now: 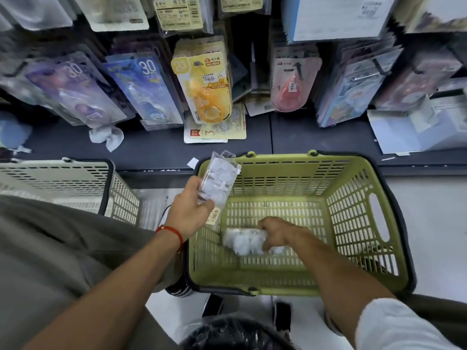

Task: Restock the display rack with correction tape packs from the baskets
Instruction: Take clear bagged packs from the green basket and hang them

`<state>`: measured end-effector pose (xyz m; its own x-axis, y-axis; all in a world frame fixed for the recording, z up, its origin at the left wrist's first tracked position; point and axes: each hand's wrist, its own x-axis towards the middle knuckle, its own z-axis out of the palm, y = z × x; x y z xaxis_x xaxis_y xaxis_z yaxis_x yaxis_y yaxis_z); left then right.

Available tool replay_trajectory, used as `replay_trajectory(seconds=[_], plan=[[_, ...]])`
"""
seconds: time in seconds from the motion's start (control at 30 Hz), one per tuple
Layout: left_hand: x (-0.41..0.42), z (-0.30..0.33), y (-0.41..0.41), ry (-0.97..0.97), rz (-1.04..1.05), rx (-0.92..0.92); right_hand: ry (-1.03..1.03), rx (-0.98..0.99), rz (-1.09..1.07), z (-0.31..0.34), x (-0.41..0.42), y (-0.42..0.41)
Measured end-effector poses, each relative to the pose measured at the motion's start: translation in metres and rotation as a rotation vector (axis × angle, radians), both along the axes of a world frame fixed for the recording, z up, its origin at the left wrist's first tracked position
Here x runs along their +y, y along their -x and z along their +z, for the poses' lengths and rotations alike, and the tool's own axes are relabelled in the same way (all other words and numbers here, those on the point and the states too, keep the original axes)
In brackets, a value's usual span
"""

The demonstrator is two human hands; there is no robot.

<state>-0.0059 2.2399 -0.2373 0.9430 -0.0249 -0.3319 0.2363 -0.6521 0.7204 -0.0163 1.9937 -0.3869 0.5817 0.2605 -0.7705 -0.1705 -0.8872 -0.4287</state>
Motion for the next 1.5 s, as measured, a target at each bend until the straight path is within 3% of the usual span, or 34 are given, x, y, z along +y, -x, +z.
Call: replay_trajectory(seconds=[0.23, 0.3, 0.4, 0.5, 0.63, 0.73, 0.93, 1.03, 1.17, 1.33, 1.5], plan=[[-0.029, -0.017, 0.01, 0.045, -0.158, -0.059, -0.423, -0.052, -0.557, 0.071, -0.055, 0.011], [-0.039, -0.019, 0.011, 0.082, -0.187, -0.067, -0.515, -0.074, -0.612, 0.098, -0.064, 0.017], [-0.05, -0.015, 0.011, 0.132, -0.233, -0.097, -0.496, -0.115, -0.573, 0.136, -0.072, 0.02], [-0.058, -0.008, 0.008, 0.185, -0.313, -0.114, -0.571, -0.013, -0.66, 0.167, -0.072, 0.018], [-0.066, -0.001, 0.008, 0.309, -0.379, -0.046, -0.92, 0.262, -0.939, 0.194, -0.075, 0.015], [-0.07, 0.0, 0.007, 0.379, -0.383, 0.044, -1.044, 0.308, -0.997, 0.202, -0.073, 0.014], [-0.072, 0.003, 0.001, 0.689, -0.218, 0.164, -1.056, 0.302, -1.069, 0.204, -0.053, 0.014], [-0.068, 0.006, 0.001, 0.775, -0.133, 0.251, -0.727, -0.067, -1.023, 0.206, -0.037, 0.011], [-0.066, 0.016, 0.0, 0.865, -0.031, 0.271, -0.293, -0.6, -0.702, 0.215, -0.023, 0.007], [-0.059, 0.037, -0.004, 0.942, 0.042, 0.241, -0.328, -0.702, -0.615, 0.231, -0.007, -0.003], [-0.054, 0.071, -0.009, 0.999, 0.12, 0.107, -0.56, -0.607, -0.627, 0.259, 0.006, -0.014]])
